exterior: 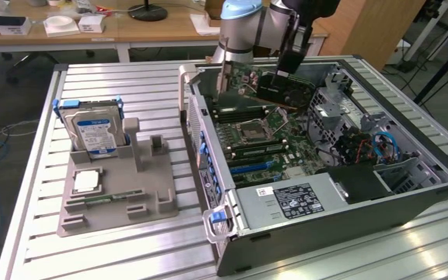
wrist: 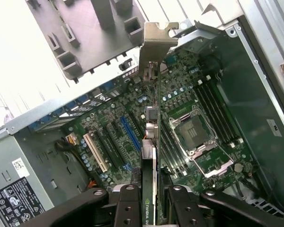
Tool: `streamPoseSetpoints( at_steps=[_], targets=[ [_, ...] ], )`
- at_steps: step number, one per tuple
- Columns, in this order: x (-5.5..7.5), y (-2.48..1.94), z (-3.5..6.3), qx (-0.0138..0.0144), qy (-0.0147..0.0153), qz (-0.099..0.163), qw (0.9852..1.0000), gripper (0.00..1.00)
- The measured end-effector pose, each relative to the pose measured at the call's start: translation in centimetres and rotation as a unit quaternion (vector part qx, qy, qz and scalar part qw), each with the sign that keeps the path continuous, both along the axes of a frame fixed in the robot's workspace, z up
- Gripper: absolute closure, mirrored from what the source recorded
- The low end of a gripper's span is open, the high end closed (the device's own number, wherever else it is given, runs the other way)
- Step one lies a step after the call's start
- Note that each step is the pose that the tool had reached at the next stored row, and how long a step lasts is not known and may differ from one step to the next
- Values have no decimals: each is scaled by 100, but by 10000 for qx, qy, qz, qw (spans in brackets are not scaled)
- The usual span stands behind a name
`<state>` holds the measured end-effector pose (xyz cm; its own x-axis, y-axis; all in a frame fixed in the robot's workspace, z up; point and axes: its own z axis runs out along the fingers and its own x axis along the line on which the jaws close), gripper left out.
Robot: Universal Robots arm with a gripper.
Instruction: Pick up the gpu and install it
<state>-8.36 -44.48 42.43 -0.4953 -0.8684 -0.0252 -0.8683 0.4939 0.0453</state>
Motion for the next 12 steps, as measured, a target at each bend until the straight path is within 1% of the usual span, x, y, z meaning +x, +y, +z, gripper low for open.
streamPoseSetpoints(
  at_steps=[6, 12],
  targets=[
    [0, 0, -5, 0, 0, 231, 9997, 74],
    [0, 0, -9, 0, 0, 474, 9989, 74]
  ],
)
